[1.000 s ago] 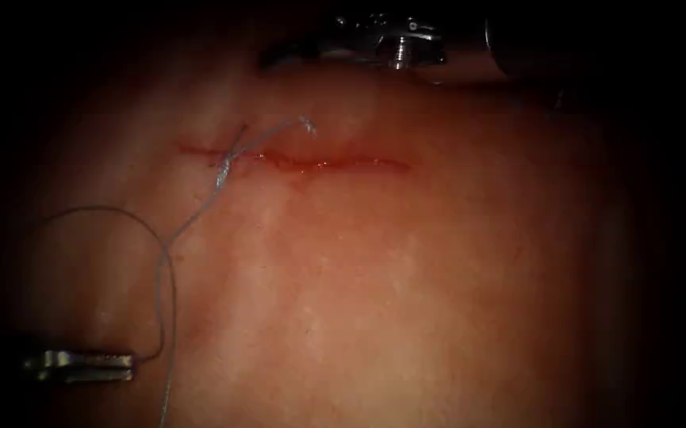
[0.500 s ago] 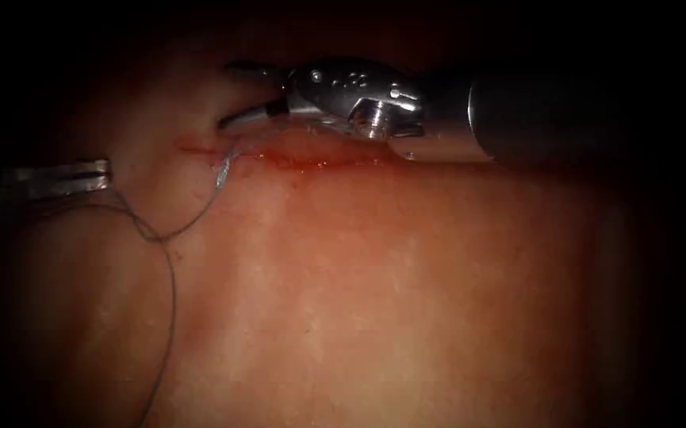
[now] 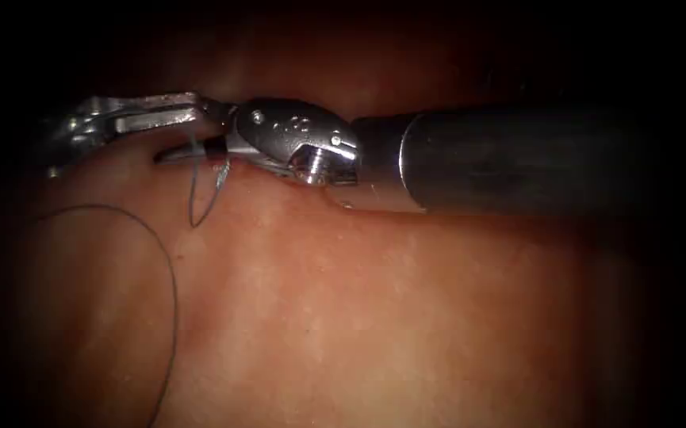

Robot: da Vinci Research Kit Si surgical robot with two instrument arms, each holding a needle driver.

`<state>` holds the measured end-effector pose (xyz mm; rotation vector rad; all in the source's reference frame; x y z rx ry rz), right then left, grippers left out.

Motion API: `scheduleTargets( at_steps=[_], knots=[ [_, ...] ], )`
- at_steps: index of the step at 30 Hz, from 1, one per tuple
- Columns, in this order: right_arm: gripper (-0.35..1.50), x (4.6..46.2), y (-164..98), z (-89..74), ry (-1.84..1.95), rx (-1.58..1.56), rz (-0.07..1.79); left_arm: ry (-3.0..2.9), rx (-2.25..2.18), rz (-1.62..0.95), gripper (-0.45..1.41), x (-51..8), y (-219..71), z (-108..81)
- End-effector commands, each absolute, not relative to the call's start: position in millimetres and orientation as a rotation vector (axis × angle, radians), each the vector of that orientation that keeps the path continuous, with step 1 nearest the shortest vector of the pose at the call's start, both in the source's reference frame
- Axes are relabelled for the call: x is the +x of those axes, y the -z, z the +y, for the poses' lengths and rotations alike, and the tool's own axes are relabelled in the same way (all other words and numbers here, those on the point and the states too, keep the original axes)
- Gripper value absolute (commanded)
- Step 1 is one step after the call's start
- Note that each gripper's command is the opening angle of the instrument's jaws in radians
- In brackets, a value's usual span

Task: Wound Closure

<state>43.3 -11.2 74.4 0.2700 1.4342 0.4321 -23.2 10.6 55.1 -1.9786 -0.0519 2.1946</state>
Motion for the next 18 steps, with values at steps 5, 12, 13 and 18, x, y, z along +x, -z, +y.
scheduleTargets(
  at_steps=[5,12,13,18],
  knots=[
    [0.56,44.9,-74,-11.7,-0.417,0.287,1.478,-2.199,-1.986,-0.043,-0.45,-23.2,-59,13.0],
    [0.52,44.9,-72,-13.2,-0.391,0.327,1.545,-2.2,-1.976,-0.048,-0.45,-22.4,-64,14.1],
    [0.52,44.9,-72,-13.4,-0.387,0.331,1.557,-2.196,-1.972,-0.056,-0.45,-22.3,-65,14.2],
    [0.42,43.7,-71,-14.5,-0.372,0.363,1.628,-2.195,-1.969,-0.064,-0.45,-21.7,-68,14.7]
  ],
)
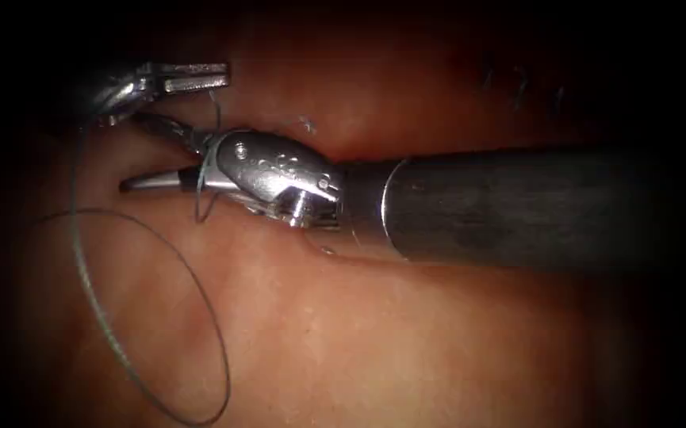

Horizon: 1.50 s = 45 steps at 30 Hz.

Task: Wound Closure

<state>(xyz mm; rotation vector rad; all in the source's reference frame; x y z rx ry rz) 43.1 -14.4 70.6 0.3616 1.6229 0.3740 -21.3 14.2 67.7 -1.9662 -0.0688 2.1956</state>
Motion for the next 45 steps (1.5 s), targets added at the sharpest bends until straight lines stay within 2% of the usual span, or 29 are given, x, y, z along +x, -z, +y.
scheduleTargets(
  at_steps=[1,12,16,26,30,37,40,45],
  knots=[
    [0.41,43.1,-70,-14.6,-0.373,0.367,1.651,-2.193,-1.967,-0.07,-0.45,-21.6,-69,14.7],
    [0.32,41.1,-71,-13.7,-0.486,0.367,1.783,-2.188,-1.957,-0.078,-0.45,-21.8,-70,13.2],
    [0.3,39.1,-72,-13.0,-0.627,0.338,1.825,-2.187,-1.956,-0.083,-0.45,-22.1,-70,11.8],
    [0.3,36.0,-75,-13.2,-0.913,0.401,1.787,-2.186,-1.954,-0.091,-0.45,-22.2,-71,9.8],
    [0.2,35.3,-76,-14.1,-1.133,0.514,1.707,-2.193,-1.956,-0.11,-0.45,-22.6,-71,8.5],
    [0.1,33.3,-79,-14.3,-1.53,0.712,1.462,-2.195,-1.962,-0.129,-0.45,-23.2,-71,7.7],
    [0.24,33.1,-79,-14.2,-1.653,0.747,1.403,-2.197,-1.963,-0.133,-0.45,-23.3,-71,7.6],
    [0.32,33.5,-79,-13.6,-1.806,0.842,1.341,-2.203,-1.964,-0.142,-0.45,-23.5,-71,7.5]
  ],
)
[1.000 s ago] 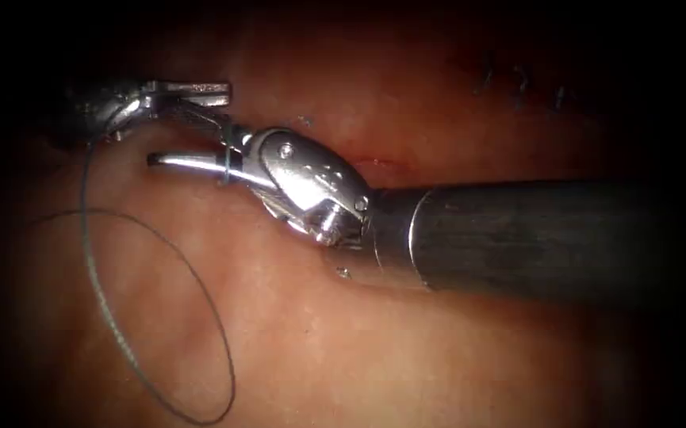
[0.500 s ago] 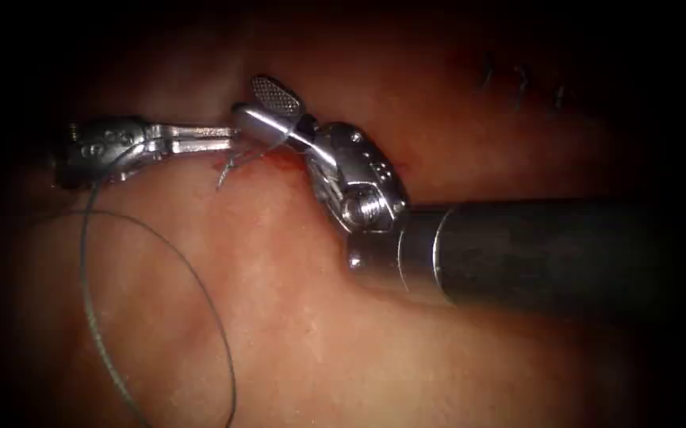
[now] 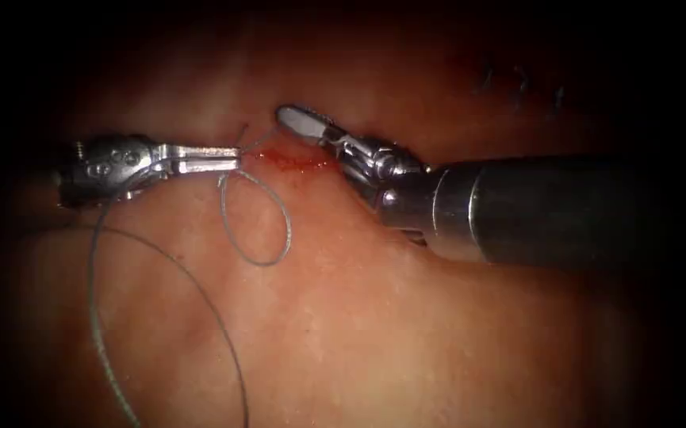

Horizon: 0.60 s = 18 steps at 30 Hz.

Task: Wound Closure

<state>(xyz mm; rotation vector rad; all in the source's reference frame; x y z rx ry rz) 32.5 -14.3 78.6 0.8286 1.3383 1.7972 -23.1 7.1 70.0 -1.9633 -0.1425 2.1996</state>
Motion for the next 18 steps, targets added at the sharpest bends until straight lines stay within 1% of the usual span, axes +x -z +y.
scheduleTargets(
  at_steps=[1,4,6,7,8,9,11,12,14,15,16,18],
  knots=[
    [0.34,33.7,-79.2,-13.5,-1.859,0.89,1.327,-2.202,-1.964,-0.142,-0.45,-23.5,-70.6,7.4],
    [0.49,34.1,-79.5,-13.4,-1.907,0.934,1.314,-2.202,-1.968,-0.146,-0.45,-23.6,-70.5,7.3],
    [0.49,34.4,-79.6,-13.3,-1.918,0.941,1.312,-2.205,-1.966,-0.148,-0.45,-23.6,-70.5,7.3],
    [0.52,34.7,-79.6,-13.2,-1.892,0.92,1.319,-2.205,-1.966,-0.148,-0.45,-23.6,-70.5,7.3],
    [0.61,34.8,-79.6,-13.1,-1.837,0.864,1.335,-2.205,-1.967,-0.149,-0.45,-23.6,-70.4,7.3],
    [0.76,34.6,-79.2,-12.9,-1.75,0.789,1.345,-2.203,-1.969,-0.153,-0.45,-23.4,-70.3,7.4],
    [0.88,34.3,-78.9,-12.8,-1.69,0.743,1.349,-2.201,-1.971,-0.16,-0.45,-23.2,-70.1,7.8],
    [0.96,34.1,-78.5,-12.7,-1.559,0.671,1.369,-2.196,-1.976,-0.17,-0.45,-23.0,-69.9,8.4],
    [0.99,33.9,-78.1,-12.6,-1.357,0.542,1.399,-2.195,-1.973,-0.17,-0.45,-22.9,-69.9,8.9],
    [0.98,33.8,-77.9,-12.5,-1.276,0.49,1.409,-2.198,-1.97,-0.171,-0.45,-22.9,-70.0,9.2],
    [0.86,33.8,-77.5,-12.3,-1.16,0.424,1.422,-2.199,-1.966,-0.168,-0.45,-22.8,-70.2,9.4],
    [0.79,33.9,-77.2,-12.1,-1.111,0.406,1.428,-2.202,-1.959,-0.166,-0.45,-22.4,-70.2,9.6]
  ],
)
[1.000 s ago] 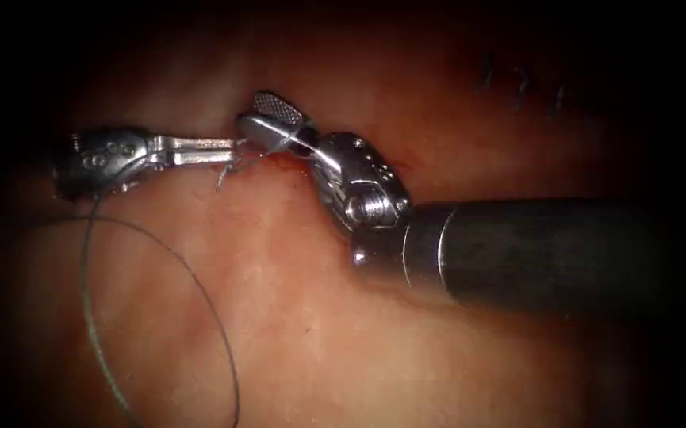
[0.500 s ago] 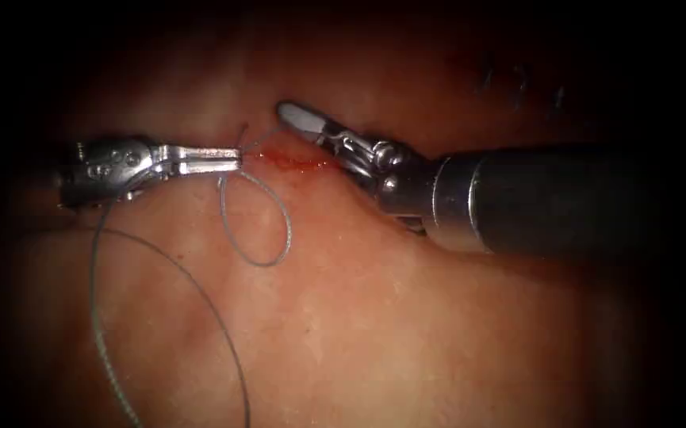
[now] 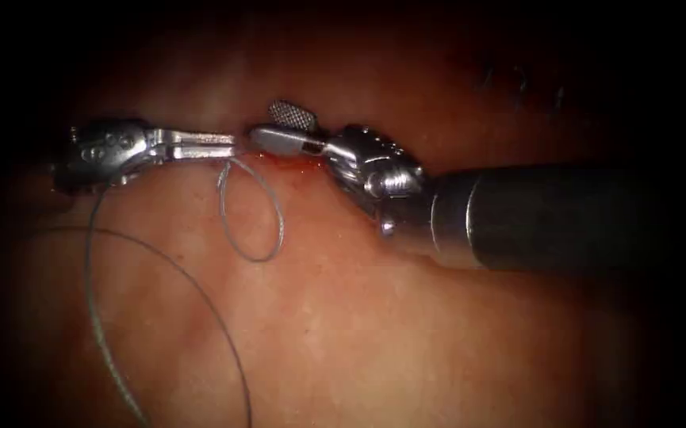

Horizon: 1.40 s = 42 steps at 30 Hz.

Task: Wound Closure

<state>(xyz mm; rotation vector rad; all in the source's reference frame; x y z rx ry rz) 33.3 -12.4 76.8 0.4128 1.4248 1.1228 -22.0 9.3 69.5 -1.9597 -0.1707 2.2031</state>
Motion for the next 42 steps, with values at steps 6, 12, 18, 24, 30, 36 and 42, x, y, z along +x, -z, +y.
scheduleTargets(
  at_steps=[6,12,18,24,30,36,42],
  knots=[
    [1.06,35.5,-78,-12.0,-0.875,0.24,1.37,-2.193,-1.95,-0.182,-0.45,-20.6,-67,9.7],
    [1.13,37.1,-78,-11.3,-0.781,0.195,1.328,-2.199,-1.964,-0.169,-0.45,-20.2,-64,10.3],
    [0.73,39.5,-77,-11.9,-0.594,0.329,1.339,-2.207,-1.965,-0.136,-0.45,-21.4,-63,12.6],
    [0.59,41.2,-76,-13.2,-0.511,0.404,1.383,-2.209,-1.965,-0.125,-0.45,-22.3,-65,14.9],
    [0.52,42.3,-76,-14.4,-0.423,0.477,1.443,-2.227,-1.972,-0.097,-0.45,-21.8,-70,17.3],
    [0.44,42.6,-75,-14.9,-0.382,0.517,1.512,-2.228,-1.957,-0.119,-0.45,-21.4,-73,17.3],
    [0.39,42.2,-74,-14.3,-0.407,0.502,1.574,-2.227,-1.949,-0.137,-0.45,-21.5,-75,15.7]
  ],
)
